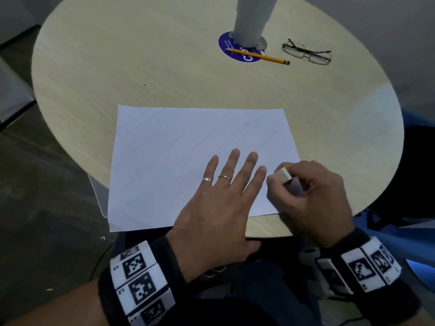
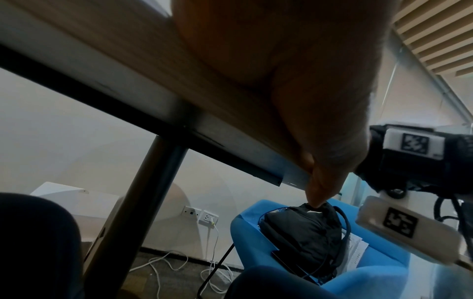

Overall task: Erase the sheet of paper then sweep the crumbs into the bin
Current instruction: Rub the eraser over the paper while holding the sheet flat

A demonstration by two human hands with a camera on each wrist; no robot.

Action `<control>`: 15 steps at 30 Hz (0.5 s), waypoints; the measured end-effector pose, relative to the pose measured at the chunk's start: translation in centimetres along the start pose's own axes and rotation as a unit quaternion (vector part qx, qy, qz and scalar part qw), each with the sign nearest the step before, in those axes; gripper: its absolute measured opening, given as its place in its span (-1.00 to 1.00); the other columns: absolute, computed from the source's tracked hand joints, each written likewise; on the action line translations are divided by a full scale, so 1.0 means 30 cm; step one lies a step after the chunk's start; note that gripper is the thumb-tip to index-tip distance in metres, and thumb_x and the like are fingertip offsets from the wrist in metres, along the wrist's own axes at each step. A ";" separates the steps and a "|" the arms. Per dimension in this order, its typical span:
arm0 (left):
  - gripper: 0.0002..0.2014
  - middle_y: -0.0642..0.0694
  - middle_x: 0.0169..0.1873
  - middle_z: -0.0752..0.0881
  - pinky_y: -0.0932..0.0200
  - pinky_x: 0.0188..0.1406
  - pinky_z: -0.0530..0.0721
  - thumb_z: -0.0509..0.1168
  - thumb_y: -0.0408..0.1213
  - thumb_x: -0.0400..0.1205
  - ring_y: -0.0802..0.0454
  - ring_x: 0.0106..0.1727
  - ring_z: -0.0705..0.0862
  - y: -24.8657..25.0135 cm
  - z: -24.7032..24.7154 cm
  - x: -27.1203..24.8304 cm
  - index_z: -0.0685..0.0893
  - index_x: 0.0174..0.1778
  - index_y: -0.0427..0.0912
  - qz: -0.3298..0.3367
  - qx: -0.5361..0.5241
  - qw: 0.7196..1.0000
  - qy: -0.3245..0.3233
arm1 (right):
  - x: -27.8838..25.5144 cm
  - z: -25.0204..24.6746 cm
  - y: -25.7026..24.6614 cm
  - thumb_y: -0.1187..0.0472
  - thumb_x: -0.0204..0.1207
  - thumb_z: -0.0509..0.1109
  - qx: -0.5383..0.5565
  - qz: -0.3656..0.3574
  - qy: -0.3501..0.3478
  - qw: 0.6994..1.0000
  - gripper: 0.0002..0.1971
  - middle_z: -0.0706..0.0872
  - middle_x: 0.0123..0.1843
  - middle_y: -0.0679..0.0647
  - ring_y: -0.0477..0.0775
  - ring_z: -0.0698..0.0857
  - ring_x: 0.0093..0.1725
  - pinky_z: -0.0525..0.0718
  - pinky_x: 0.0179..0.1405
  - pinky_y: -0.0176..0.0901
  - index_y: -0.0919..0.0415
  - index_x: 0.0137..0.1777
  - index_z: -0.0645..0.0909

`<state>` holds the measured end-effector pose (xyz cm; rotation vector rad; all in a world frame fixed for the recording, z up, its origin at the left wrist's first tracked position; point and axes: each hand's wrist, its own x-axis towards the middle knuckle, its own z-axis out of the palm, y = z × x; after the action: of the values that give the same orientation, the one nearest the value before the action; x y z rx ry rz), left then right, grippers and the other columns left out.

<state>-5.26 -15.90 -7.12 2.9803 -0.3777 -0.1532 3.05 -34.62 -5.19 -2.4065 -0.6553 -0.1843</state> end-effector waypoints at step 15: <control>0.21 -0.23 0.83 -0.34 -0.46 0.76 -0.18 0.17 0.53 0.53 -0.30 0.82 -0.39 0.001 0.003 -0.004 -0.20 0.87 -0.15 0.000 -0.011 1.000 0.006 | 0.049 -0.028 0.069 0.20 0.57 0.61 0.012 0.027 0.040 0.999 -0.81 0.76 -0.30 -0.05 0.16 0.70 -0.24 0.69 -0.18 0.13 0.07 -0.26 0.73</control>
<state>-5.39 -15.92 -7.18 2.9576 -0.3725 -0.1371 5.38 -35.94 -5.21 -2.3776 -0.5532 -0.2471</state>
